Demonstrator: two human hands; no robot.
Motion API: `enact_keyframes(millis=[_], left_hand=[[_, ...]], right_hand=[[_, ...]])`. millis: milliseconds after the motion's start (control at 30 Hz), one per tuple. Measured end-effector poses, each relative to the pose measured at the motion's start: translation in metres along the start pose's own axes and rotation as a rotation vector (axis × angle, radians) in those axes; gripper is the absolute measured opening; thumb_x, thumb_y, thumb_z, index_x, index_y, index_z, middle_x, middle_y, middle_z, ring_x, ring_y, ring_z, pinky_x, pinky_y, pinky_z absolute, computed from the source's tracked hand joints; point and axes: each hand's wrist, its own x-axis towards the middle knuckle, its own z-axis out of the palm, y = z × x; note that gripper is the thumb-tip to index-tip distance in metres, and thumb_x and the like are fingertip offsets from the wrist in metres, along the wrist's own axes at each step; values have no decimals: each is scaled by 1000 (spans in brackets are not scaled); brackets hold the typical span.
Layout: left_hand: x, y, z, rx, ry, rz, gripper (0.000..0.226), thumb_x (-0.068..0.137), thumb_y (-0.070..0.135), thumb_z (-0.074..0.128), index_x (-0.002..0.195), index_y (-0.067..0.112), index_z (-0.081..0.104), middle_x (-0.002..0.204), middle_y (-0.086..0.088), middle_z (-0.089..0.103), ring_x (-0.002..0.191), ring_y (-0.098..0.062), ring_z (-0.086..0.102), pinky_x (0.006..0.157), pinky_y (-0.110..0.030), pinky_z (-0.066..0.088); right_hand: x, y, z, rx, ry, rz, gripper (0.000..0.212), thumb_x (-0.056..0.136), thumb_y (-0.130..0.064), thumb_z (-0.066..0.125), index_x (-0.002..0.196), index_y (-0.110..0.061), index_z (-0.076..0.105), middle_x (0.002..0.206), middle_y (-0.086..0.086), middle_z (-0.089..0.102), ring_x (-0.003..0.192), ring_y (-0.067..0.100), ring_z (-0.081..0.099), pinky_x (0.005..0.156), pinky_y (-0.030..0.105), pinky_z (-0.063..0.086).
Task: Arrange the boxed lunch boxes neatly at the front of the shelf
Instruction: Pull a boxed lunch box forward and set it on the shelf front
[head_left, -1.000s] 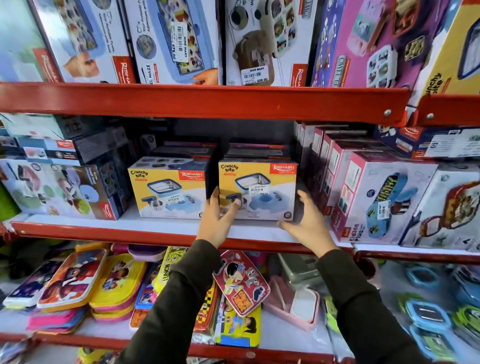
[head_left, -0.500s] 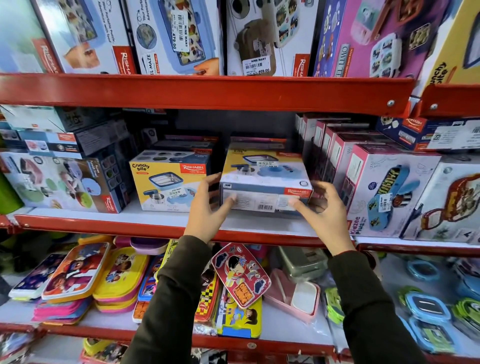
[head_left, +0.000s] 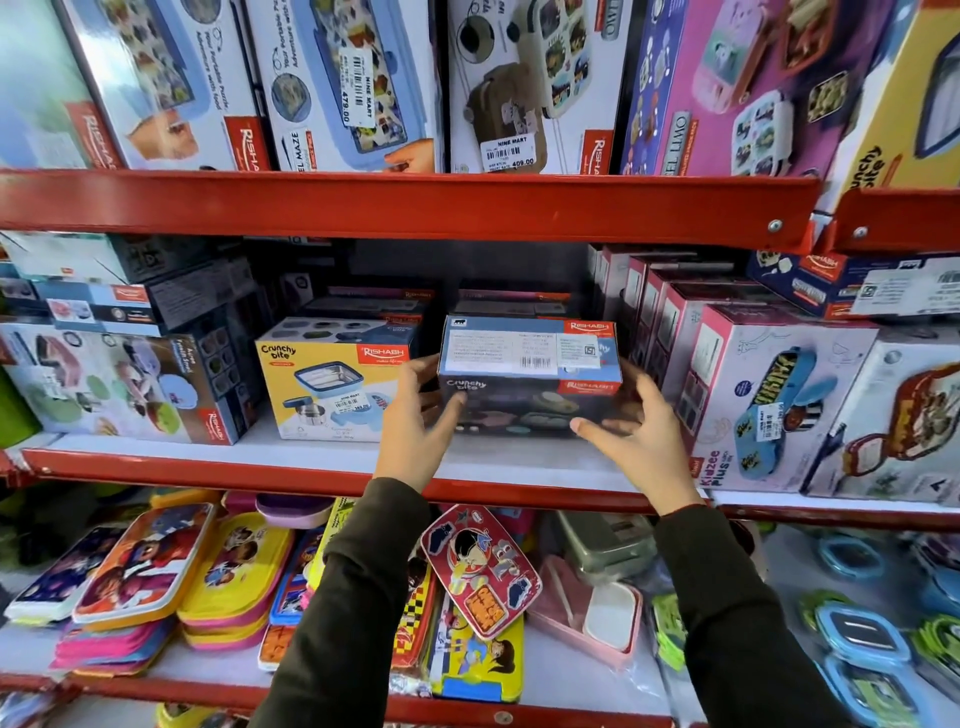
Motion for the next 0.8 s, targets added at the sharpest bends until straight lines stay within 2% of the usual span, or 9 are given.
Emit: enact_keyframes(millis=[33, 100, 167, 233, 333, 400, 533, 667, 800], left_hand=[[1, 0, 1, 5, 20, -6, 37, 100, 14, 68, 132, 19, 50, 129, 2, 67, 108, 6, 66, 89, -8, 53], [7, -1, 5, 43, 85, 2, 32, 99, 22, 69, 128, 17, 56, 125, 1, 68, 109, -7, 68, 95, -24, 57], [13, -2, 8, 103, 138, 13, 36, 98, 24, 71, 131, 14, 60, 126, -5, 68, 114, -20, 65, 101, -36, 56], [20, -2, 12, 133, 155, 1, 41, 98, 19, 71, 137, 13, 60, 131, -9, 67, 115, -17, 62, 99, -23, 52], [24, -6, 17, 126, 121, -46, 46, 98, 6, 67, 142, 11, 56, 135, -11, 66, 110, -14, 62, 82, 5, 45], [23, -7, 20, 150, 117, -75, 48, 97, 1, 65, 143, 6, 56, 136, -15, 65, 110, -16, 62, 79, 8, 42], [12, -8, 22, 95, 102, -74, 55, 96, -1, 64, 149, 9, 51, 139, -15, 64, 124, -27, 66, 100, -20, 49], [14, -26, 9, 75, 89, -137, 53, 97, 2, 63, 149, 9, 52, 136, -12, 67, 125, -25, 66, 102, -26, 50], [11, -16, 6, -3, 147, -84, 51, 101, 6, 61, 151, 13, 52, 136, -7, 69, 126, -18, 65, 107, -30, 53]], right_hand=[[2, 0, 1, 0, 19, 3, 78, 81, -17, 87, 148, -25, 49, 133, -4, 64, 115, 17, 66, 96, 31, 59], [5, -2, 3, 10, 64, 19, 66, 87, -16, 82, 146, -18, 53, 124, -10, 62, 109, 15, 65, 88, 16, 54], [10, -2, 7, -1, 87, 34, 62, 89, -18, 80, 145, -13, 55, 129, -1, 63, 112, 15, 60, 91, 19, 50], [17, -1, 11, -20, 90, 46, 62, 89, -21, 79, 145, -11, 55, 140, 11, 63, 116, 18, 59, 101, 32, 49], [24, 0, 17, -59, 72, 50, 62, 91, -20, 78, 147, -9, 53, 145, 16, 62, 127, 29, 62, 110, 43, 49], [26, 0, 20, -89, 68, 49, 59, 91, -17, 77, 145, -8, 55, 142, 16, 65, 127, 29, 64, 110, 45, 51], [14, 2, 26, -85, 104, 43, 55, 93, -13, 75, 144, -5, 57, 136, 15, 70, 113, 14, 62, 107, 39, 53], [12, 5, 47, -140, 134, 83, 55, 93, -13, 74, 144, -4, 56, 135, 17, 69, 117, 27, 69, 100, 31, 49], [11, 3, 43, -113, 250, 1, 55, 94, -14, 72, 145, -17, 53, 141, 11, 59, 116, 25, 63, 98, 41, 57]])
